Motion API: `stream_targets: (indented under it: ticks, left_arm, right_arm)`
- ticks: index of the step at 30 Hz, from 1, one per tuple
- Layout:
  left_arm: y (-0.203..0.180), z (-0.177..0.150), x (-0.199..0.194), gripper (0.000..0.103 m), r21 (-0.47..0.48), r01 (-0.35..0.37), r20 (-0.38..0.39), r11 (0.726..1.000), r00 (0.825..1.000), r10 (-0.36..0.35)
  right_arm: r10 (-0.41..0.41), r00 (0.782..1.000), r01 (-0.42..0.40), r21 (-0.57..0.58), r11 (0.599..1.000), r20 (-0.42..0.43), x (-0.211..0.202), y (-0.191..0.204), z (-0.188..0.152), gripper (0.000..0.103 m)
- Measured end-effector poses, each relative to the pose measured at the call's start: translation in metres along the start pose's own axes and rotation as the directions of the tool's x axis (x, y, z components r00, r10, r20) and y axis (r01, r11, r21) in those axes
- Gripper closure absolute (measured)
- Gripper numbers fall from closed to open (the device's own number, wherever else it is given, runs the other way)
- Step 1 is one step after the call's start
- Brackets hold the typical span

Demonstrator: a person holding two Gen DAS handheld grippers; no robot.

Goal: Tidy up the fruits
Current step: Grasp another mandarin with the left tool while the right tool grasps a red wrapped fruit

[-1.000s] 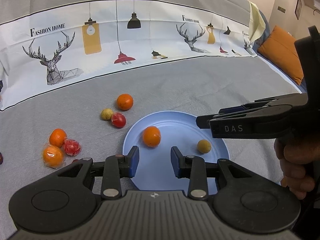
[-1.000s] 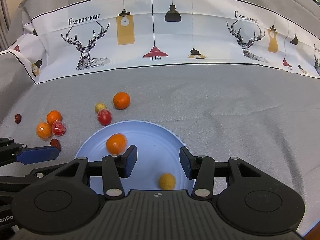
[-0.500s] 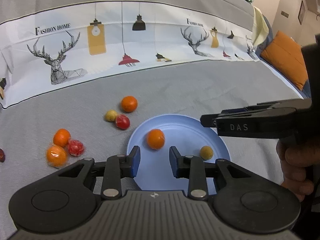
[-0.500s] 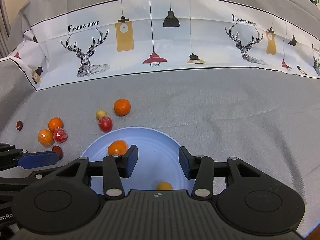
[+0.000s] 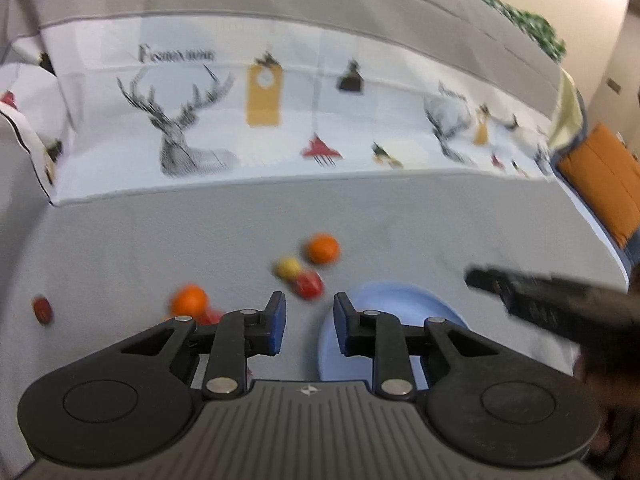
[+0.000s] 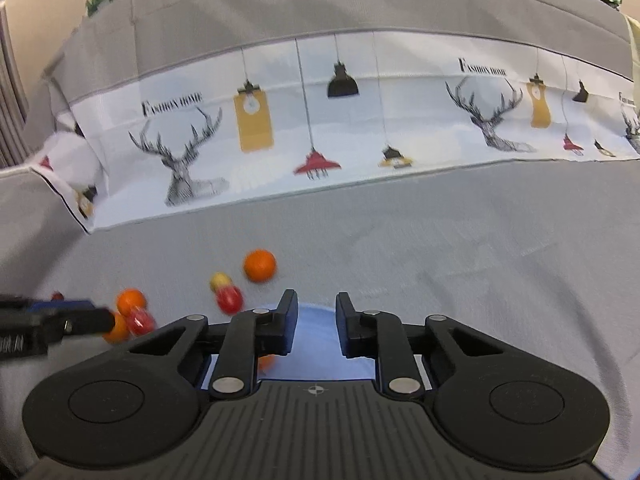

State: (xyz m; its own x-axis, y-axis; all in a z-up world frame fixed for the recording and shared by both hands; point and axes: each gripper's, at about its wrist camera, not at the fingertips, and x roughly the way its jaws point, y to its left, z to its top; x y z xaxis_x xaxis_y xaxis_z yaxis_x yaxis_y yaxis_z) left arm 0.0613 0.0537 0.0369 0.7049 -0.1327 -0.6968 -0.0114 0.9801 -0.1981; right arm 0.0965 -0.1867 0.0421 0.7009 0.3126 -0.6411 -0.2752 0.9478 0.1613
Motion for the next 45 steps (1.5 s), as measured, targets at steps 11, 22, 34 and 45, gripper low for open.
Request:
stream_targets:
  ticks: [11, 22, 34, 45]
  left_arm:
    - [0.101, 0.007, 0.015, 0.075, -0.380, -0.036, -0.033, 0.924, 0.999, 0.026]
    - [0.103, 0.010, 0.042, 0.073, -0.399, -0.085, -0.102, 0.913, 0.994, 0.048]
    - [0.113, 0.010, 0.071, 0.049, -0.443, -0.147, -0.187, 0.884, 0.980, 0.069]
    - [0.116, 0.012, 0.106, 0.049, -0.425, -0.164, -0.247, 0.890, 0.967, 0.060]
  right_arm:
    - [0.108, 0.994, -0.108, -0.006, 0.994, -0.024, 0.029, 0.031, 0.016, 0.081]
    - [0.142, 0.979, -0.147, -0.023, 0.989, -0.143, 0.083, 0.059, 0.017, 0.079]
    - [0.076, 0.965, -0.103, -0.094, 0.990, -0.250, 0.145, 0.071, 0.014, 0.038]
    - [0.042, 0.943, -0.079, -0.099, 0.992, -0.331, 0.186, 0.072, 0.003, 0.044]
